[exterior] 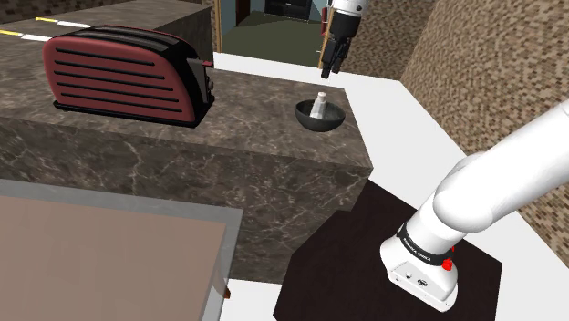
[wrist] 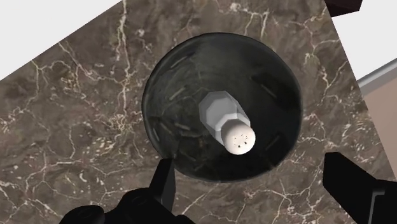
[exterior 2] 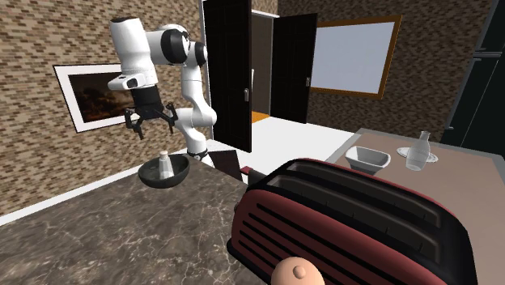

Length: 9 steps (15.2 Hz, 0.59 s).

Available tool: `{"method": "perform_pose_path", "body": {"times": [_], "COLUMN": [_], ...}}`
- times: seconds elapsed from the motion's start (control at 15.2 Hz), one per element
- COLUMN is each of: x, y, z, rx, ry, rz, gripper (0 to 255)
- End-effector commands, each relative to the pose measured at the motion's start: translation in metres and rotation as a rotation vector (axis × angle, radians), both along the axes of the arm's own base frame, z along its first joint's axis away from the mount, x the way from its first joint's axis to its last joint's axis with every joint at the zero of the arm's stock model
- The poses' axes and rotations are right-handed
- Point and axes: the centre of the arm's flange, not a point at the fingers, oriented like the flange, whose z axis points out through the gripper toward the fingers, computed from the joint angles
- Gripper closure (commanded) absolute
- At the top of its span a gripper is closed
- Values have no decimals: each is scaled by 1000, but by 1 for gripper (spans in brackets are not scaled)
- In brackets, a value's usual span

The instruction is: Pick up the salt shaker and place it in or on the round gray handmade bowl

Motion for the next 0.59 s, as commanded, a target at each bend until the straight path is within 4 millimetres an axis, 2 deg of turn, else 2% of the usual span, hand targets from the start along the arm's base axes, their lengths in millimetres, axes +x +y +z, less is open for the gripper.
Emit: {"method": "perform_pose_path", "body": {"times": [0.0,0.07,0.53], "x": [-1,-1,-1], "y": [-1,-2,-2], "z": [24,34,34], "rx": [0,0,0], "ry": [1,1,1], "rz": [0,0,0], "gripper": [0,0,0]}}
